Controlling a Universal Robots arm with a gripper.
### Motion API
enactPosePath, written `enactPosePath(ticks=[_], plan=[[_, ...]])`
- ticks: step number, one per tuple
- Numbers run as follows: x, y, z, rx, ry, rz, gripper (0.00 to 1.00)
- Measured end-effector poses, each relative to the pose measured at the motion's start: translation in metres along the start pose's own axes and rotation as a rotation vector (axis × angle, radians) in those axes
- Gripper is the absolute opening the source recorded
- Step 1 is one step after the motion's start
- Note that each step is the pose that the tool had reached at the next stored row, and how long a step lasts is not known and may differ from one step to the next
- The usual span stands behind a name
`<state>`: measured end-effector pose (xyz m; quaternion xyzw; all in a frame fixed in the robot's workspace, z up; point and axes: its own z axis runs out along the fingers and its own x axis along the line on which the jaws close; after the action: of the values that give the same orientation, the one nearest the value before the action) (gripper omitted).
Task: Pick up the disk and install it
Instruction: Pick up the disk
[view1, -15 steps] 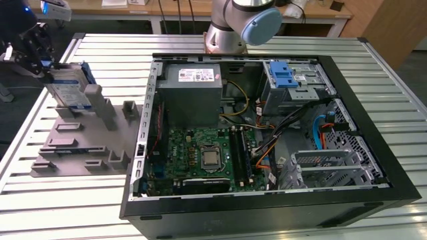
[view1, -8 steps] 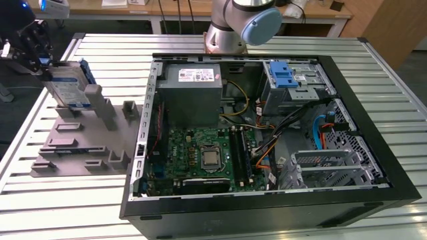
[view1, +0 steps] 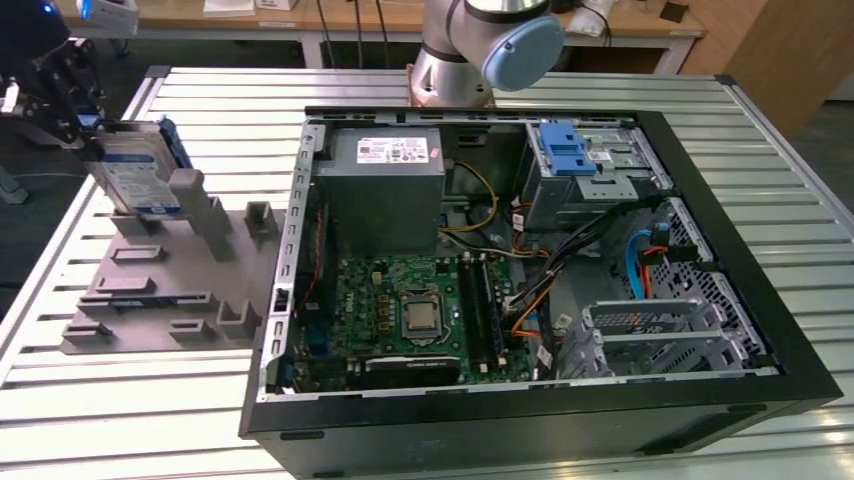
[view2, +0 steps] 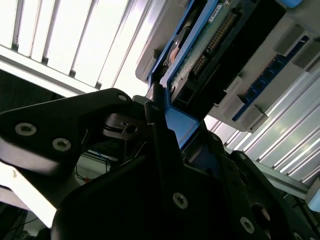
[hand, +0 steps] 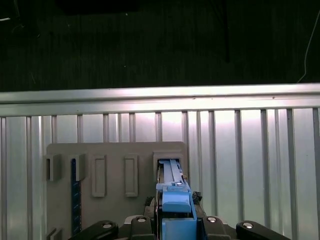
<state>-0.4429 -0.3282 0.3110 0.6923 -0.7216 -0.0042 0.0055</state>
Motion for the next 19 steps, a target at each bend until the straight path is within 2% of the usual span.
enactPosePath(ticks=[13,19], plan=[[0.0000,0.0000,-0.0028,0.0001,0.0000,0.000,0.36],[0.0000,0.0001,-0.0031,0.0000,-0.0035,0.000,0.36]])
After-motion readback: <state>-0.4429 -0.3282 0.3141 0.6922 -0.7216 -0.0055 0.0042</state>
